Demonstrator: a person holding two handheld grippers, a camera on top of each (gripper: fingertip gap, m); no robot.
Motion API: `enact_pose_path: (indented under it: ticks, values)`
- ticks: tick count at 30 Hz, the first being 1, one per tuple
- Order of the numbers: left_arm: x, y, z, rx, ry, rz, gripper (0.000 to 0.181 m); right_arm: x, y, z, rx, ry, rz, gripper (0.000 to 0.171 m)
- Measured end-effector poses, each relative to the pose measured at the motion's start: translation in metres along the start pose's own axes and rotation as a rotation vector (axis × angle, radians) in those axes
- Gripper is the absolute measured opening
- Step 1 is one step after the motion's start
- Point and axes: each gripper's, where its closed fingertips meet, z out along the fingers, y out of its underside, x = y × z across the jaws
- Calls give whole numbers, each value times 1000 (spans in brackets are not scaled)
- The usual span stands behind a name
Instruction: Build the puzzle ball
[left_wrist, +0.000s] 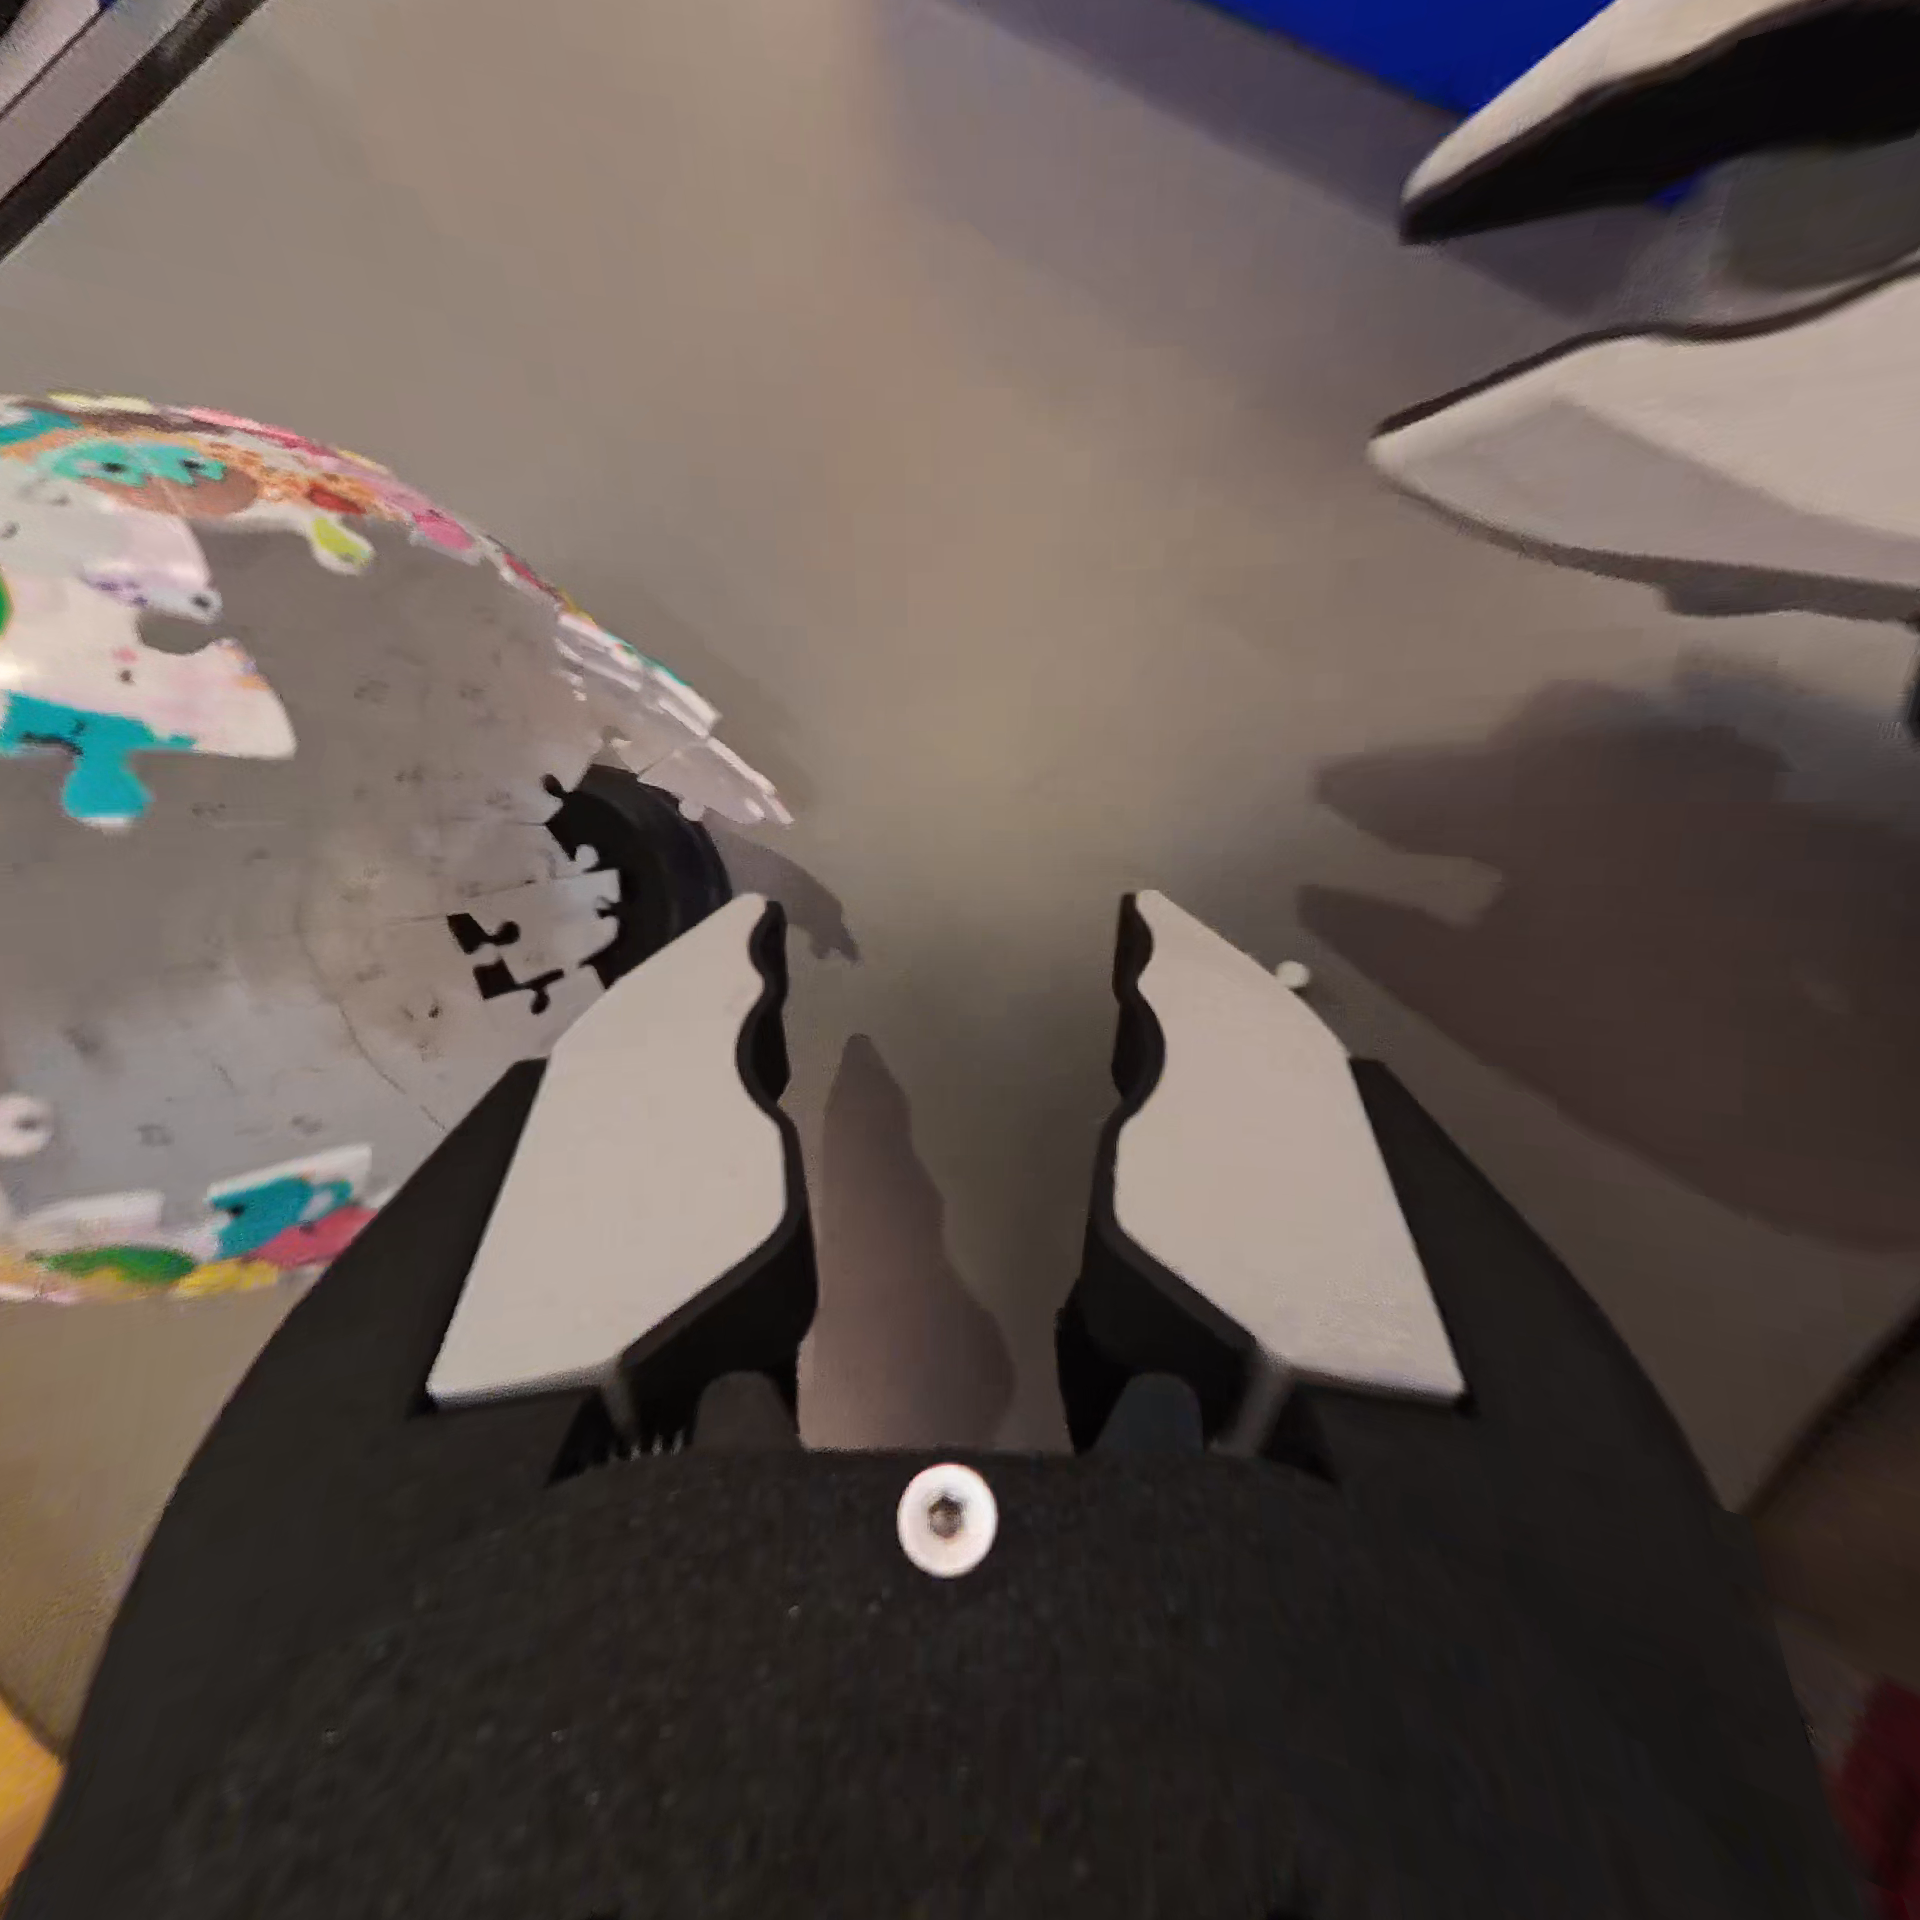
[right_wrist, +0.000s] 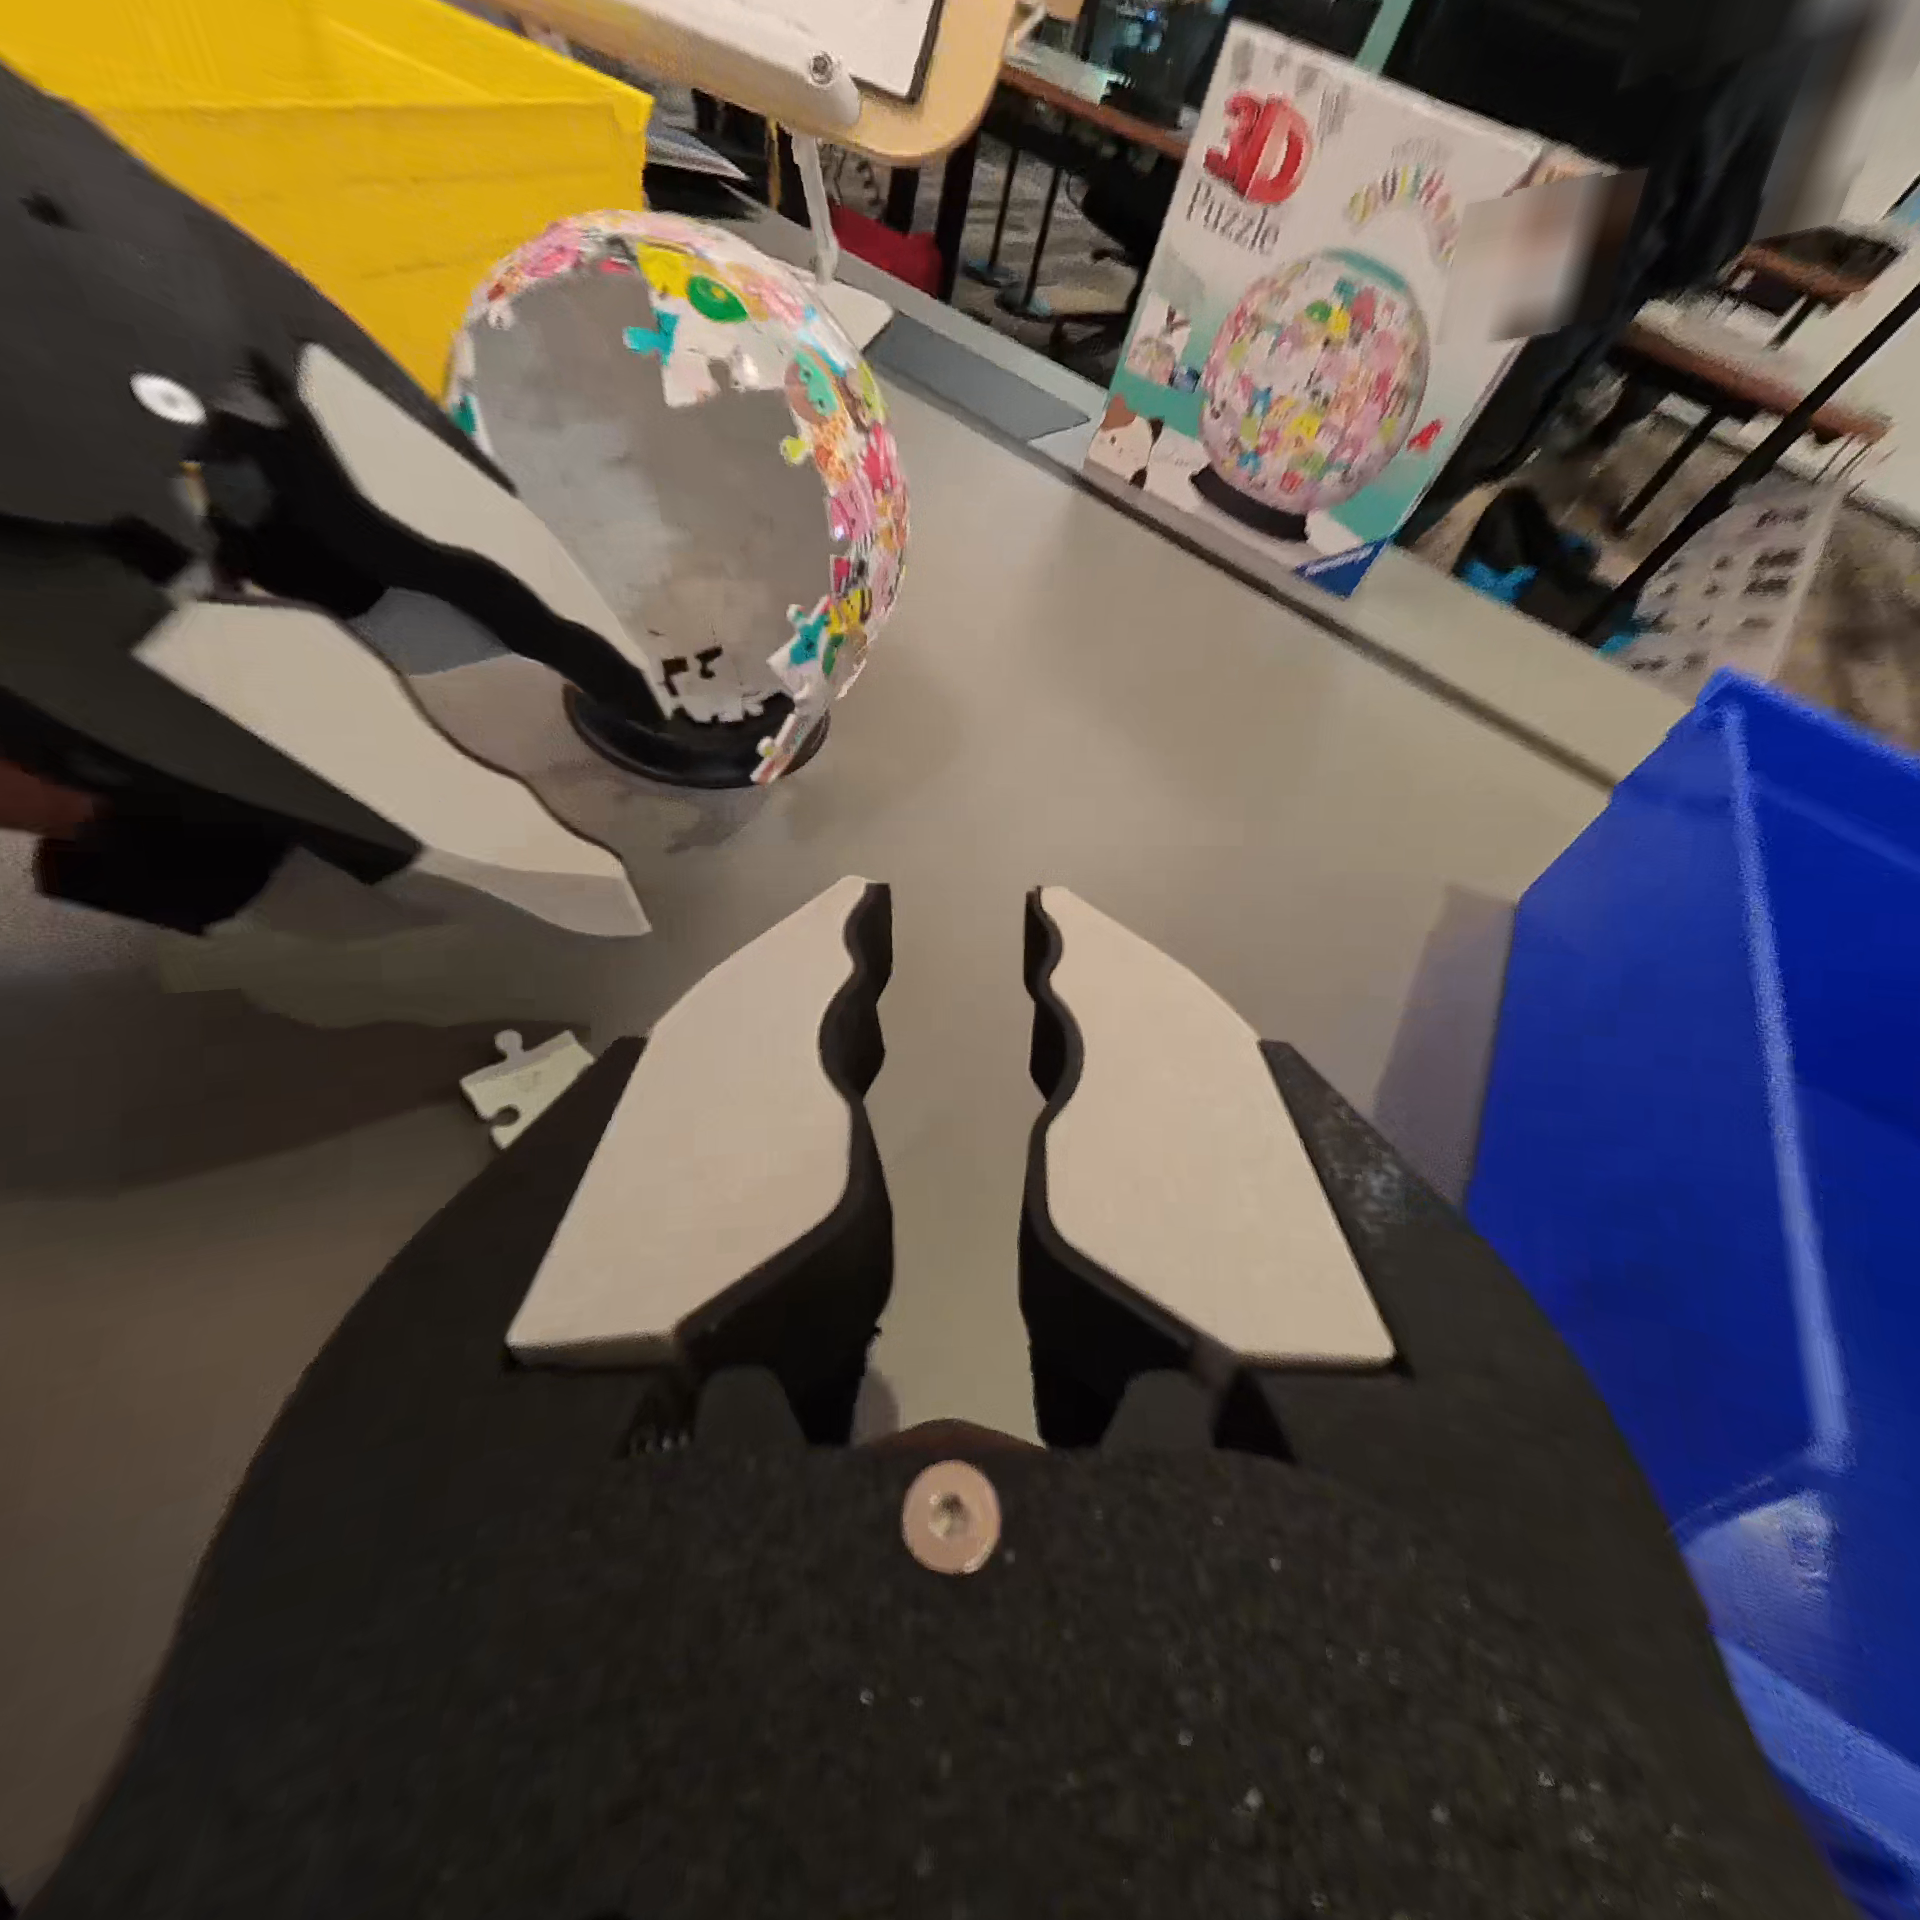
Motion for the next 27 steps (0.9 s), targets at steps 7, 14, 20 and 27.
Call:
enact_pose_path:
  ticks: [7, 14, 20, 27]
  values:
    - [-20, -6, -67, 161, -22, 14, 60, -21, 13, 9, -56, -355, 153, 43]
    - [-93, 31, -91, -102, -2, 96, 91, -21, -38, -9, -209, -738, 17, 52]
    - [-99, 31, -76, -148, 95, 126, 91, 12, -59, 34, -305, -655, -786, 65]
    - [-121, 57, -52, -321, 1, 266, 86, 14, 1, 119, -396, -780, -1072, 64]
